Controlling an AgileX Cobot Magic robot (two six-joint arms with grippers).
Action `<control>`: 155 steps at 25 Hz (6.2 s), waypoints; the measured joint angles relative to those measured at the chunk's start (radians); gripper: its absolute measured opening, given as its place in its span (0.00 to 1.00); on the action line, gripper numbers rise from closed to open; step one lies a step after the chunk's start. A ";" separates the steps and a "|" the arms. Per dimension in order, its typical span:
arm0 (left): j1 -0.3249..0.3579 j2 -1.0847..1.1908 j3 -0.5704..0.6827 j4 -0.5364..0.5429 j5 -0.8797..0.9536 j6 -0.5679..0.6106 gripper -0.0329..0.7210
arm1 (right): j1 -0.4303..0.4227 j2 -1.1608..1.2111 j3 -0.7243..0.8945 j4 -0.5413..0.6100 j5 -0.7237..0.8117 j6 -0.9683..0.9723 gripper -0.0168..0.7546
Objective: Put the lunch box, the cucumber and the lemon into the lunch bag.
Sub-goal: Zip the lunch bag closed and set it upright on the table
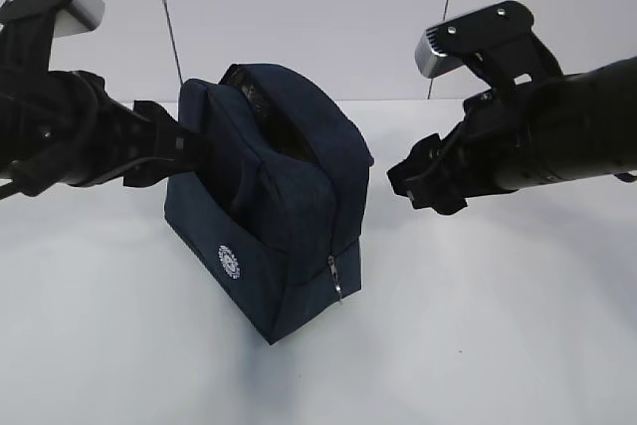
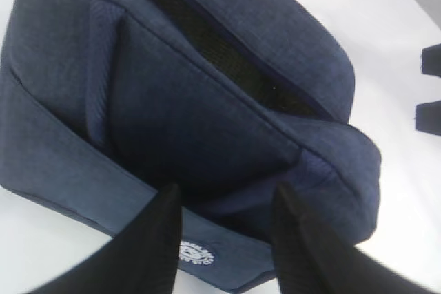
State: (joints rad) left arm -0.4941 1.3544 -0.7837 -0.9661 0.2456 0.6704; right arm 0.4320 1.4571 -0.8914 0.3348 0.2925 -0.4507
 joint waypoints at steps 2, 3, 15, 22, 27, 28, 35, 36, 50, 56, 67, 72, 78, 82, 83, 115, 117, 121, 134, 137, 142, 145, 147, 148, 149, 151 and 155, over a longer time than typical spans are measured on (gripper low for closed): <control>0.000 0.000 0.000 -0.034 0.006 0.000 0.46 | -0.005 -0.004 0.012 0.000 0.004 0.000 0.65; 0.000 0.000 0.000 -0.047 0.007 0.000 0.46 | -0.007 -0.012 0.028 0.000 0.004 -0.002 0.65; 0.000 0.058 0.000 -0.463 0.068 0.016 0.46 | -0.007 -0.161 0.283 0.104 -0.154 -0.002 0.65; 0.000 0.088 0.000 -0.721 0.187 0.281 0.46 | -0.007 -0.163 0.285 0.109 -0.167 -0.005 0.65; -0.070 0.088 0.000 -0.695 0.138 0.494 0.46 | -0.007 -0.163 0.285 0.109 -0.148 -0.007 0.65; -0.092 0.088 0.000 -0.670 0.100 0.504 0.46 | -0.007 -0.163 0.285 0.109 -0.142 -0.007 0.65; -0.281 0.088 0.000 -0.639 -0.212 0.521 0.46 | -0.007 -0.163 0.285 0.109 -0.114 -0.009 0.65; -0.312 0.088 0.000 -0.639 -0.259 0.521 0.46 | -0.007 -0.163 0.285 0.109 -0.112 -0.009 0.65; -0.470 0.078 0.046 -0.871 -0.617 0.723 0.46 | 0.084 -0.163 0.287 0.135 -0.114 -0.052 0.62; -0.470 0.076 0.046 -0.859 -0.596 0.730 0.46 | 0.112 -0.163 0.334 0.167 -0.215 -0.055 0.62; -0.473 0.107 0.046 -0.777 -0.511 0.730 0.46 | 0.157 -0.163 0.359 0.189 -0.249 -0.055 0.61; -0.473 0.120 0.046 -0.771 -0.508 0.730 0.46 | 0.179 -0.163 0.359 0.191 -0.249 -0.055 0.61; -0.466 0.138 0.032 -0.753 -0.528 0.730 0.46 | 0.179 -0.133 0.359 0.191 -0.250 -0.055 0.61; -0.449 0.182 0.009 -0.749 -0.516 0.730 0.46 | 0.179 -0.126 0.359 0.191 -0.250 -0.055 0.61; -0.449 0.188 0.004 -0.749 -0.516 0.730 0.46 | 0.179 -0.126 0.359 0.191 -0.250 -0.055 0.61; -0.428 0.211 -0.013 -0.718 -0.530 0.730 0.04 | 0.273 -0.069 0.359 0.132 -0.368 -0.042 0.61; -0.428 0.211 -0.013 -0.718 -0.530 0.730 0.03 | 0.291 -0.040 0.359 0.129 -0.413 -0.021 0.61; -0.428 0.211 -0.013 -0.718 -0.530 0.730 0.03 | 0.331 0.043 0.359 0.113 -0.518 0.011 0.61; -0.428 0.211 -0.013 -0.718 -0.532 0.730 0.03 | 0.342 0.172 0.359 0.085 -0.649 0.166 0.61; -0.428 0.211 -0.013 -0.718 -0.532 0.730 0.03 | 0.342 0.203 0.359 -0.006 -0.660 0.255 0.61; -0.428 0.211 -0.013 -0.718 -0.532 0.730 0.03 | 0.342 0.209 0.359 -0.068 -0.703 0.311 0.61; -0.428 0.211 -0.013 -0.718 -0.532 0.730 0.03 | 0.342 0.231 0.359 -0.074 -0.717 0.314 0.59; -0.428 0.211 -0.013 -0.718 -0.532 0.730 0.03 | 0.342 0.253 0.359 -0.083 -0.730 0.319 0.59; -0.428 0.211 -0.013 -0.718 -0.532 0.730 0.03 | 0.342 0.265 0.359 -0.093 -0.738 0.326 0.58; -0.428 0.211 -0.013 -0.718 -0.532 0.730 0.03 | 0.342 0.274 0.359 -0.104 -0.746 0.336 0.58; -0.428 0.211 -0.013 -0.718 -0.532 0.730 0.03 | 0.342 0.286 0.359 -0.120 -0.759 0.351 0.58; -0.428 0.211 -0.013 -0.718 -0.532 0.730 0.03 | 0.342 0.291 0.359 -0.128 -0.801 0.357 0.58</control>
State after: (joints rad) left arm -0.9223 1.5649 -0.7966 -1.6843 -0.2864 1.3999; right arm 0.7741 1.7481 -0.5320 0.2071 -0.5088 -0.0940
